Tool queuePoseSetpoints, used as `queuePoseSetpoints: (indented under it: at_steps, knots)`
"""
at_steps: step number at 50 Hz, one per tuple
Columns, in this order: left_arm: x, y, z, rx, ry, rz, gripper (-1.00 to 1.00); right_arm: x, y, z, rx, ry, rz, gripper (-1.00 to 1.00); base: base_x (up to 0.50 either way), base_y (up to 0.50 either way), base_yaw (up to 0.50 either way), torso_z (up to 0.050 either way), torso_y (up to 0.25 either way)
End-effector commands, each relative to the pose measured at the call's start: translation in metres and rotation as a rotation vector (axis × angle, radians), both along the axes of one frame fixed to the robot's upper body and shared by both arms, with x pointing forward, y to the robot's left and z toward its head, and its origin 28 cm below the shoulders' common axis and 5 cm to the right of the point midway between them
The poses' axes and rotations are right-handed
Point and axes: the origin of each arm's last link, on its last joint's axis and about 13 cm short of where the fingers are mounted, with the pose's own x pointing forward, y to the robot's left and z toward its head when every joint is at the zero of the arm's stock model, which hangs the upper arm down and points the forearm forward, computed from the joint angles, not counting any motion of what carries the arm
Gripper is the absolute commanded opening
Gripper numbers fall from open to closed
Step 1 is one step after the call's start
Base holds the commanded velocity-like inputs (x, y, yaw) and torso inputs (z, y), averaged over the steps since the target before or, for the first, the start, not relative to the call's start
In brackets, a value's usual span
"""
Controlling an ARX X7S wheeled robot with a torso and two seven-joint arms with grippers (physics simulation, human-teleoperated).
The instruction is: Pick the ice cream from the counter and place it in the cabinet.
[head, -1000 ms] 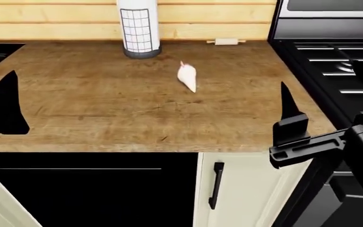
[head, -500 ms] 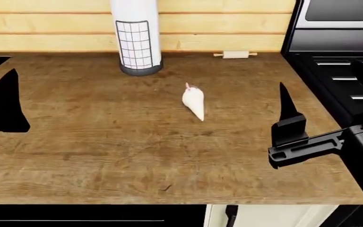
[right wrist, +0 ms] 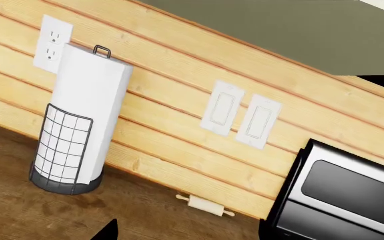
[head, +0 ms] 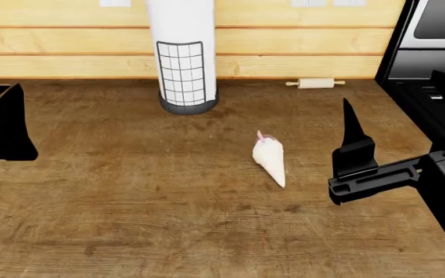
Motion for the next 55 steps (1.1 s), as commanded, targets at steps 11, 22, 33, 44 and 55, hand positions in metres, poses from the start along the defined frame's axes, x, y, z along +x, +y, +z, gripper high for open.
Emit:
queuePoseSetpoints:
  at_steps: [11, 22, 33, 44, 55]
  knots:
    - [0.001, 0.0, 0.0, -0.004, -0.004, -0.004, 1.0, -0.001, 0.0, 0.001, -0.004, -0.002, -0.005, 1.0, 0.19, 0.07, 0.0, 0.0, 0.0]
    - [0.001, 0.0, 0.0, -0.009, -0.006, -0.004, 1.0, -0.002, 0.0, 0.001, -0.005, 0.002, -0.007, 1.0, 0.2, 0.06, 0.0, 0.0, 0.001]
    - [0.001, 0.0, 0.002, -0.007, -0.01, -0.003, 1.0, -0.002, -0.001, -0.001, -0.001, 0.003, -0.01, 1.0, 0.19, 0.06, 0.0, 0.0, 0.001]
    - [0.002, -0.001, 0.002, -0.011, 0.001, -0.012, 1.0, 0.014, -0.002, -0.022, 0.025, 0.438, 0.039, 1.0, 0.01, 0.01, 0.0, 0.0, 0.0]
    - [0.002, -0.001, 0.001, -0.013, 0.012, -0.02, 1.0, 0.042, -0.002, -0.037, 0.101, 0.605, 0.089, 1.0, 0.0, 0.0, 0.0, 0.0, 0.0]
